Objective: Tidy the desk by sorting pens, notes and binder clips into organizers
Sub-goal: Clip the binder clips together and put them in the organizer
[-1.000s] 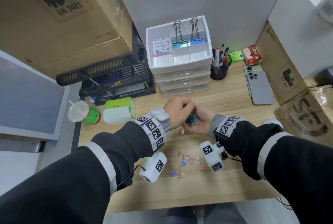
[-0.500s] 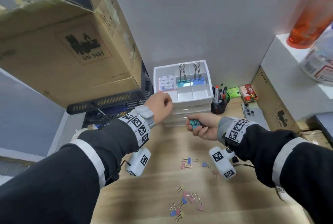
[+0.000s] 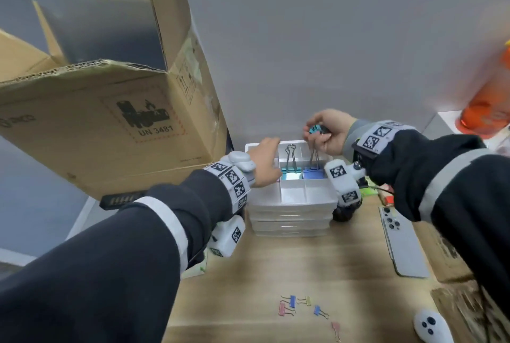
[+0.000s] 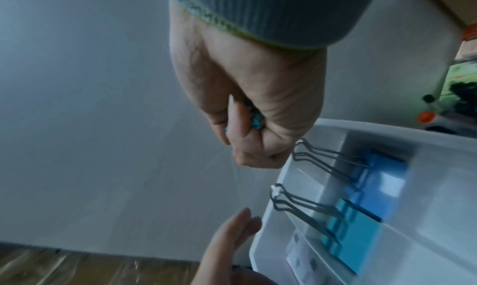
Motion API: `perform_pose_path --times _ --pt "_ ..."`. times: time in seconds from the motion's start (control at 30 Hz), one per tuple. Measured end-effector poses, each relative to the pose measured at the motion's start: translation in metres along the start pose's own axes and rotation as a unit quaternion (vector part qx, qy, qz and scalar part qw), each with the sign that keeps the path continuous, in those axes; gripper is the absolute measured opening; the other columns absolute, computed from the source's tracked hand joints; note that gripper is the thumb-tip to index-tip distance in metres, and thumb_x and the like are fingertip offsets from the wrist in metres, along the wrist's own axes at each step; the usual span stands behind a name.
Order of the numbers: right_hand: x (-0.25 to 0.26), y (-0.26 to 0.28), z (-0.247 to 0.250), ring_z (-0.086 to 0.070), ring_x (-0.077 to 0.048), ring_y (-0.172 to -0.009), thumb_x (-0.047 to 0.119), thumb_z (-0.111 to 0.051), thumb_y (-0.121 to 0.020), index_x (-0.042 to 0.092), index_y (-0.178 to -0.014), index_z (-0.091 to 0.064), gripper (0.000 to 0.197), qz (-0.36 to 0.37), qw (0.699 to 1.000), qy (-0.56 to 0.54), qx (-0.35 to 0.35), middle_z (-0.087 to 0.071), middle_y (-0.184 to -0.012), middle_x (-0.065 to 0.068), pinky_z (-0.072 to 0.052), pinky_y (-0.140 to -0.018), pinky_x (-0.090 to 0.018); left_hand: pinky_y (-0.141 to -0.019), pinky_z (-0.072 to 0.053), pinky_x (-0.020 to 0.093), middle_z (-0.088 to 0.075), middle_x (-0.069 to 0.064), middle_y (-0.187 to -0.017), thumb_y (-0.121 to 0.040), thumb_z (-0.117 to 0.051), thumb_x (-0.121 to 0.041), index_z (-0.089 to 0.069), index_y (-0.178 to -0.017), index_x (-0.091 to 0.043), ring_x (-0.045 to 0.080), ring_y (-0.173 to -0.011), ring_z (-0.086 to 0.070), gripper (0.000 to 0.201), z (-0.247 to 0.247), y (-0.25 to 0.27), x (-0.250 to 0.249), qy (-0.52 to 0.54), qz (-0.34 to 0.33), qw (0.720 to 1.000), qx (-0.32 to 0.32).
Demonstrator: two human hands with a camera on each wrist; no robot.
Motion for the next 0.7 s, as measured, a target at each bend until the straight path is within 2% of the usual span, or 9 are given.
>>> perform_pose_path --times 0.13,0.2,0.23,0.3,0.37,0.47,0.53,0.6,0.7 --pt "0.017 -0.027 -0.01 -0.041 -0.007 -0.041 0.011 -0.04 -0.102 0.006 -0.084 -0.047 0.02 -0.015 0.997 0.077 -0.002 -0.047 -0.075 -0.007 -0.03 -0.028 -0.012 -0.1 -0.048 0.043 -0.051 0.009 -0.145 -0.089 -0.053 -0.012 -0.041 -0.145 -0.015 0.031 -0.125 -0.056 0.057 -0.006 -0.026 -0.011 -0.004 -0.026 1.0 0.009" --pt "0.016 -0.035 -0.014 -0.041 -0.006 -0.039 0.013 -0.04 -0.105 0.005 -0.084 -0.048 0.024 -0.028 0.988 0.155 0.006 -0.046 -0.075 -0.006 -0.03 -0.028 -0.012 -0.105 -0.045 0.035 -0.053 0.007 -0.146 -0.089 -0.049 -0.008 -0.043 -0.147 -0.018 0.026 -0.128 -0.055 0.06 -0.009 -0.026 -0.011 -0.001 -0.047 0.999 -0.005" --pt "0.016 -0.039 -0.014 -0.041 -0.005 -0.038 0.013 -0.041 -0.105 0.005 -0.085 -0.048 0.023 -0.036 0.981 0.192 0.004 -0.047 -0.074 -0.006 -0.029 -0.028 -0.011 -0.103 -0.041 0.027 -0.054 0.006 -0.144 -0.089 -0.049 -0.006 -0.044 -0.147 -0.018 0.024 -0.128 -0.054 0.06 -0.01 -0.026 -0.01 0.009 -0.055 0.998 -0.012" --pt "0.014 -0.047 -0.016 -0.042 -0.005 -0.036 0.013 -0.043 -0.104 0.004 -0.087 -0.05 0.021 -0.049 0.963 0.265 0.0 -0.05 -0.071 -0.006 -0.029 -0.028 -0.011 -0.086 -0.035 0.017 -0.061 0.004 -0.134 -0.088 -0.049 -0.004 -0.051 -0.142 -0.017 0.022 -0.12 -0.057 0.056 -0.009 -0.026 -0.005 0.033 -0.069 0.997 -0.035" --pt "0.012 -0.054 -0.018 -0.041 -0.004 -0.037 0.013 -0.046 -0.102 0.004 -0.086 -0.053 0.02 -0.059 0.939 0.34 -0.005 -0.053 -0.069 -0.004 -0.028 -0.03 -0.01 -0.078 -0.033 0.017 -0.066 0.002 -0.124 -0.087 -0.05 -0.006 -0.057 -0.135 -0.019 0.022 -0.108 -0.062 0.051 -0.008 -0.027 -0.003 0.044 -0.085 0.994 -0.058" --pt "0.01 -0.062 -0.022 -0.038 -0.006 -0.044 0.011 -0.053 -0.097 0.005 -0.077 -0.059 0.022 -0.063 0.894 0.444 -0.021 -0.051 -0.061 -0.002 -0.025 -0.036 -0.013 -0.081 -0.043 0.025 -0.068 0.002 -0.122 -0.087 -0.051 -0.011 -0.059 -0.131 -0.019 0.022 -0.103 -0.063 0.046 -0.01 -0.024 0.0 0.03 -0.115 0.991 -0.064" --pt "0.008 -0.068 -0.025 -0.035 -0.006 -0.049 0.007 -0.054 -0.096 0.005 -0.076 -0.06 0.021 -0.085 0.88 0.468 -0.02 -0.047 -0.063 -0.001 -0.025 -0.035 -0.012 -0.082 -0.049 0.031 -0.069 0.0 -0.118 -0.086 -0.051 -0.012 -0.058 -0.128 -0.018 0.021 -0.094 -0.063 0.043 -0.012 -0.021 0.003 0.027 -0.126 0.989 -0.07" --pt "0.005 -0.071 -0.029 -0.034 -0.004 -0.043 0.006 -0.05 -0.096 0.006 -0.075 -0.06 0.023 -0.115 0.868 0.483 -0.018 -0.045 -0.064 0.0 -0.024 -0.032 -0.011 -0.079 -0.049 0.031 -0.069 -0.003 -0.116 -0.084 -0.053 -0.013 -0.058 -0.126 -0.02 0.017 -0.083 -0.059 0.043 -0.014 -0.02 0.005 0.031 -0.127 0.988 -0.079" --pt "0.001 -0.073 -0.037 -0.036 -0.003 -0.033 0.003 -0.043 -0.096 0.005 -0.073 -0.056 0.027 -0.144 0.853 0.501 -0.019 -0.047 -0.065 -0.001 -0.023 -0.029 -0.01 -0.078 -0.044 0.025 -0.069 -0.004 -0.117 -0.083 -0.055 -0.015 -0.058 -0.128 -0.02 0.012 -0.081 -0.055 0.046 -0.016 -0.021 0.007 0.042 -0.128 0.988 -0.073"
Point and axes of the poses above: each hand's wrist, its own y-axis away from the middle knuckle, its own z-axis out of the back of the hand, x = y × z, the point moved 4 cm from there along -y, towards the middle knuckle
